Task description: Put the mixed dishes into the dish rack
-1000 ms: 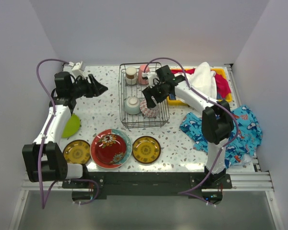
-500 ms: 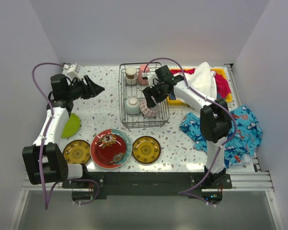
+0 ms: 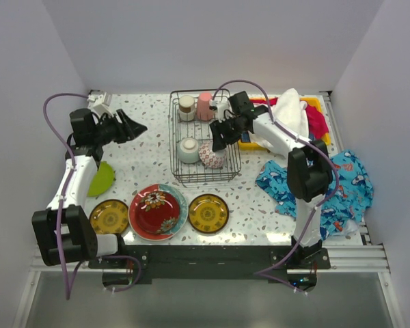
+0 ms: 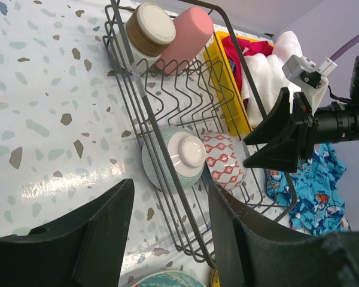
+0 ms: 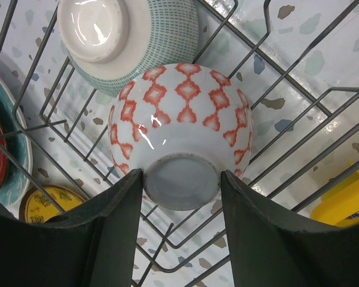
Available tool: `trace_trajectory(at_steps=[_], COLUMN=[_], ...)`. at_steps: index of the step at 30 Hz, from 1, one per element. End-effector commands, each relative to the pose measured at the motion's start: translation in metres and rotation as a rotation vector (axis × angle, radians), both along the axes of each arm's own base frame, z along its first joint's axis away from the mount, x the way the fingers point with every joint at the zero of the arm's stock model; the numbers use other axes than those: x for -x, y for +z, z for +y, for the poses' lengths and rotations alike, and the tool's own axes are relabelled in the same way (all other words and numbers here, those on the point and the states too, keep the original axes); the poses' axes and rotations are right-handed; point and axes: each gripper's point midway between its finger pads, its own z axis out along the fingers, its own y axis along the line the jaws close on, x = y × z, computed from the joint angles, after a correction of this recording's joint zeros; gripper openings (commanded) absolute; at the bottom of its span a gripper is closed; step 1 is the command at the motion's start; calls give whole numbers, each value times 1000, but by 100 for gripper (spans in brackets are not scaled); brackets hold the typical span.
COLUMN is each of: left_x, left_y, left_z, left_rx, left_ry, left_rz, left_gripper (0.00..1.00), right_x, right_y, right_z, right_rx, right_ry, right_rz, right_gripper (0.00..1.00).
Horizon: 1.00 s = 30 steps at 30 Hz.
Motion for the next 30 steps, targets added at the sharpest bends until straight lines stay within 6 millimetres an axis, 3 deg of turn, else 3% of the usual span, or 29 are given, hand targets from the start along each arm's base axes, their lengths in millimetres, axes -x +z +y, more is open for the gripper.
trace_trajectory(at_steps=[1,5,9,14,20,24,25,30], left_x=[2,5,10,12,13,13,13,14], left_y=[20,18,13,13,11,10,10,11], left_z=[0,-1,-3,-4,-3,-1,-1,1], left_rx=[23,36,55,64,68,68,67,62], left_ry=[-4,-5,-1,0,4,9,13,16], left_rz=[-83,-77,-75,-77,-77,-74,-75,-84], left_gripper=[57,57,57,57,57,57,57,57], right_x=[20,30,42,49,49,50,50,44], right_y=[28,47,51,48,23,11,10,24], right_z=[-7,-10,-9,-8,-10,-6,-6,-5], right_rx=[30,74,132,211,275,295,297,286], right_ry=[65,110,174,232,242,256,255,226], right_rz=[-54,-113,-137,-157,-112,-93,-91,-147], right_gripper=[26,21,20,19,21,30,40,54])
